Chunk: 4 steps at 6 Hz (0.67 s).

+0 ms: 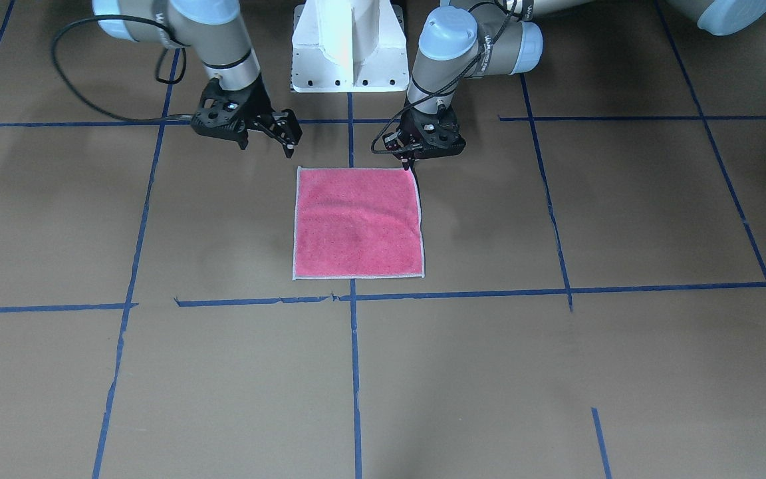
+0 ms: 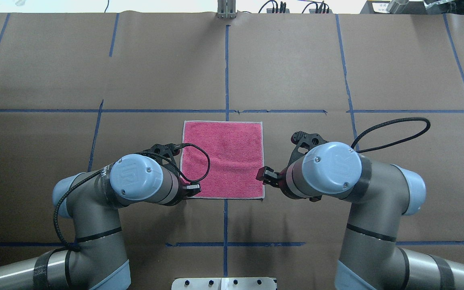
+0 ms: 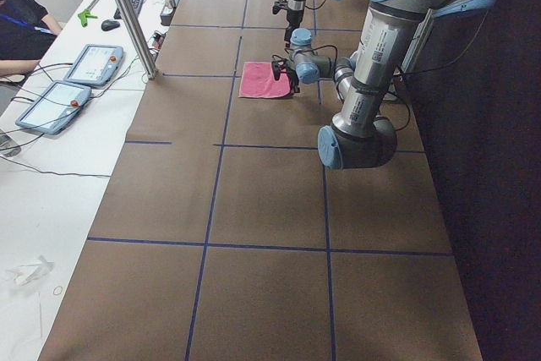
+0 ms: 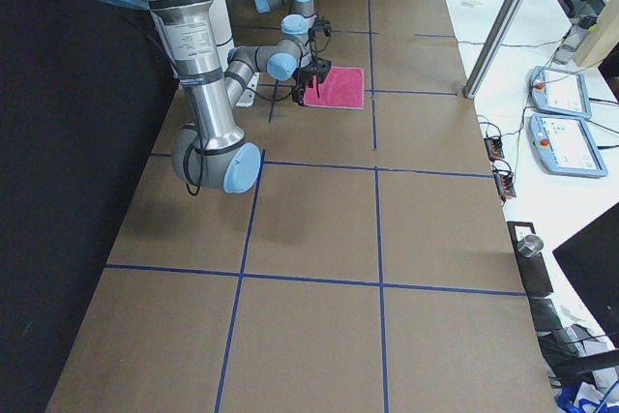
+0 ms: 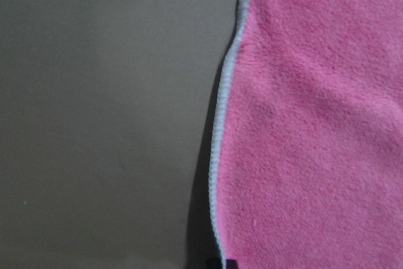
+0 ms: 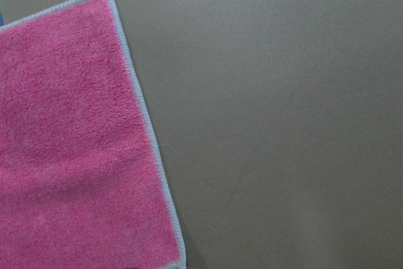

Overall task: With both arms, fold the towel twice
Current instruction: 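Lower both grippers to the towel's two nearest corners, then close both grippers on the nearest towel corners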

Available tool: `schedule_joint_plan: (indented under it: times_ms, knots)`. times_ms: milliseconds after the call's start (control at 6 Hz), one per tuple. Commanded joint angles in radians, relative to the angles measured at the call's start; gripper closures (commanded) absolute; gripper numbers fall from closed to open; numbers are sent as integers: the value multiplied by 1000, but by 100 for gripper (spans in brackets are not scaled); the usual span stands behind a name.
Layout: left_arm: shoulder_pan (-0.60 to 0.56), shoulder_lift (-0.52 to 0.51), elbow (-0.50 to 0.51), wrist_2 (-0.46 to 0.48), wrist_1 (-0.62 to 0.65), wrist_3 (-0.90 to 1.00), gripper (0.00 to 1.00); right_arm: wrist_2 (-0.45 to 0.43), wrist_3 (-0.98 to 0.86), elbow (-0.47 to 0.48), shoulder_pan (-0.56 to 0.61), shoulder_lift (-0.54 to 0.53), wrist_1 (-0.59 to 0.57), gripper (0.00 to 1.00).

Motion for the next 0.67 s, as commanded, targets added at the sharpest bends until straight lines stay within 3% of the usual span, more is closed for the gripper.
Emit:
schedule_joint_plan:
  times_ms: [0,167,500]
  knots:
    - [-1,0,-5,0,0,0,100,-39,211,-98,-44,63,3,19]
    - [-1,0,-7,0,0,0,100,-77,280,-117,-56,76,9,28]
    - [-1,0,-12,0,0,0,100,-82,313,-169,-61,97,10,33]
